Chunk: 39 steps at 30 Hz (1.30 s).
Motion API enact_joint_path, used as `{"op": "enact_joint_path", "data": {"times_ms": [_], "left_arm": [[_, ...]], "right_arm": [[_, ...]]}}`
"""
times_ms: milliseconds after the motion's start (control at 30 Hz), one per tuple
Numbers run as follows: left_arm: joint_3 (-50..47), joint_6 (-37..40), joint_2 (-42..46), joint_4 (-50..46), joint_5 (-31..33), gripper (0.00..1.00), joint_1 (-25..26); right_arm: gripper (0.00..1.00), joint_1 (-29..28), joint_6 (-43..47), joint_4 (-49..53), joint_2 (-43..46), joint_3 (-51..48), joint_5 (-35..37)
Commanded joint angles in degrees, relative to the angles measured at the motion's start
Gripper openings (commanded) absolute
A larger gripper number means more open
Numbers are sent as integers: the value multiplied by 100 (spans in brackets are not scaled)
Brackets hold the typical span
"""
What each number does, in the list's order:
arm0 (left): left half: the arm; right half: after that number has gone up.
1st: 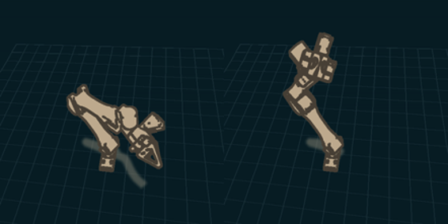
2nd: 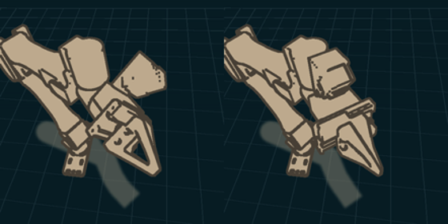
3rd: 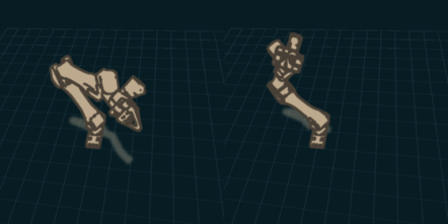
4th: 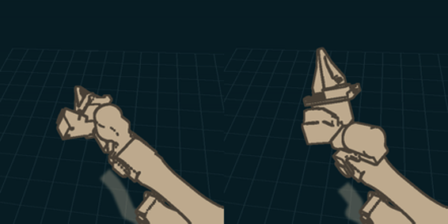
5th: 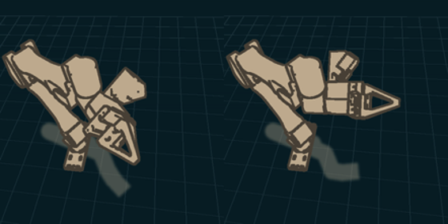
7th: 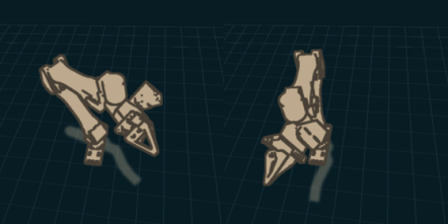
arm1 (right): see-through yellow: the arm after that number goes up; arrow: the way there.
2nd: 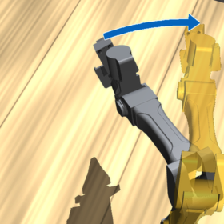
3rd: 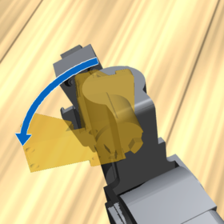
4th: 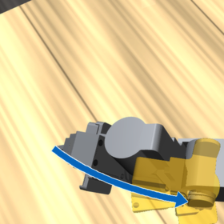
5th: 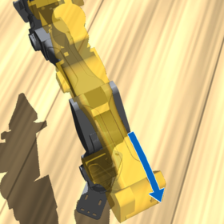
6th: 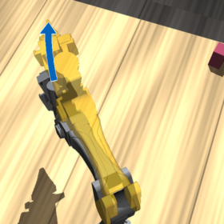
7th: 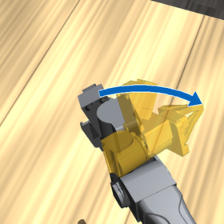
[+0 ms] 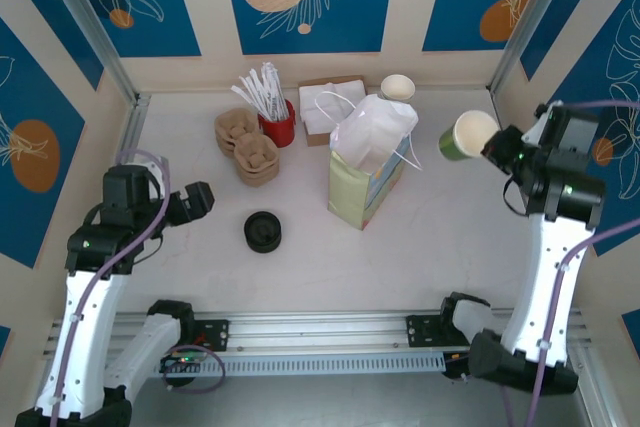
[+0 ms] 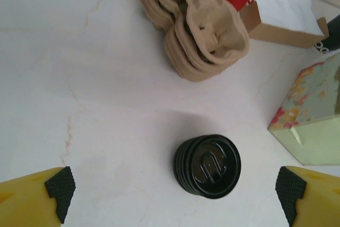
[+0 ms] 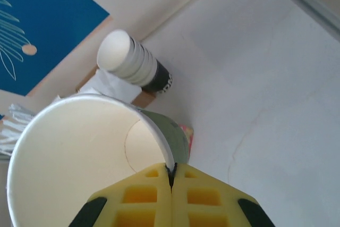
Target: Pack the takeout coffee
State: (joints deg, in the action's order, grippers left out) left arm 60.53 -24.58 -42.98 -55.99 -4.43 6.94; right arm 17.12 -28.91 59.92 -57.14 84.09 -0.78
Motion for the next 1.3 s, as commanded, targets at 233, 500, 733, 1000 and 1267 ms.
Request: {"op": "enact_joint_path", "data": {"times_ms": [233, 500, 733, 1000, 1267], "left_arm": [[-1261, -674, 540, 517, -689, 96, 94], [-1751, -1018, 882, 601, -674, 95, 280], [-1996, -1255, 795, 867, -478, 94, 689], [-2027, -1421, 243, 1143, 44, 91, 1578], [-2166, -1602, -335, 1570, 310, 91, 2043]], "right_arm": [[3, -351, -33, 254, 1489, -1917, -723], [2, -1396, -413, 412, 2142, -2951, -588], [0, -3089, -1231, 197, 2331, -3403, 246], [0, -5815, -2569, -644, 2256, -4139, 1616], [0, -7975, -3226, -1431, 1379, -4196, 3026]]}}
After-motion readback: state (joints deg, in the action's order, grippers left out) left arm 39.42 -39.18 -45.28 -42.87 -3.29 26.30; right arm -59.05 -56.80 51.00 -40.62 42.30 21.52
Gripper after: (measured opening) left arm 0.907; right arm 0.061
